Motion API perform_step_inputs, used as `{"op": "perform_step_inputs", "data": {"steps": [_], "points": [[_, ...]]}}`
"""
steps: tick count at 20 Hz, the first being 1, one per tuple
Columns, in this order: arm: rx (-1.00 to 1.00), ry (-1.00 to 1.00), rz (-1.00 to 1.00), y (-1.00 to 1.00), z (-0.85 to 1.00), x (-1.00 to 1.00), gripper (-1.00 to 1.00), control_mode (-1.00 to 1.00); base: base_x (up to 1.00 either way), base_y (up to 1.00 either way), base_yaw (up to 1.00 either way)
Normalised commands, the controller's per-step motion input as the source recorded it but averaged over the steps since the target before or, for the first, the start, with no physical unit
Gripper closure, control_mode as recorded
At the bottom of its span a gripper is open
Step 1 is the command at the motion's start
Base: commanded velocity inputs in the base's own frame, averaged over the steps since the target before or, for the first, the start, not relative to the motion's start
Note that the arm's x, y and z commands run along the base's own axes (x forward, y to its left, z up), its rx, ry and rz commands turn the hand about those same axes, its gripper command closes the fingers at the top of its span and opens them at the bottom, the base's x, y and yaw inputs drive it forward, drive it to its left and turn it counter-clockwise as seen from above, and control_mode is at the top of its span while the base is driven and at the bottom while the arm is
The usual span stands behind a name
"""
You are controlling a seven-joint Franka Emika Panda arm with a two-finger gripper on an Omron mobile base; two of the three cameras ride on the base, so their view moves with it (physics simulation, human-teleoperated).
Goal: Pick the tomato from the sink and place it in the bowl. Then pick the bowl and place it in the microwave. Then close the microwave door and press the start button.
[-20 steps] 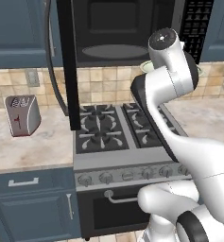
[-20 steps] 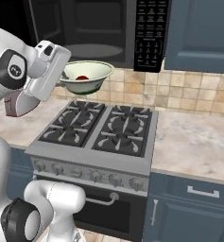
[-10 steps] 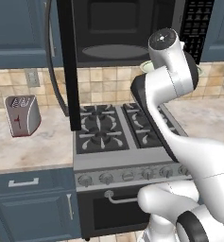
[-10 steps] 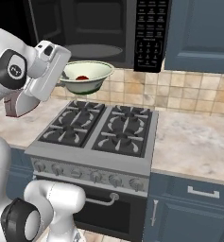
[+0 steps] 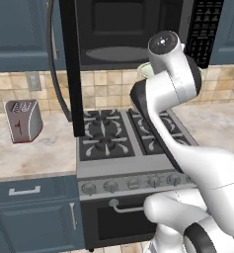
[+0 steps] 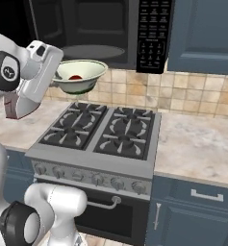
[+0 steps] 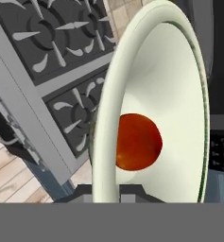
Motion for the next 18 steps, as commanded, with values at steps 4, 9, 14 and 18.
{"op": "perform_step_inputs", "data": {"steps": [4, 9, 14, 18], "points": [[0.0, -0.13, 0.11, 0.59, 0.33, 0.61, 1.0, -1.0, 0.0, 0.0, 0.0], [-0.01, -0.03, 0.07, 0.43, 0.23, 0.74, 1.0, -1.0, 0.0, 0.0, 0.0], [0.0, 0.0, 0.01, 0.18, 0.17, 0.72, 1.0, -1.0, 0.0, 0.0, 0.0], [0.0, -0.03, 0.0, 0.01, 0.25, 0.44, 1.0, -1.0, 0.0, 0.0, 0.0]]}}
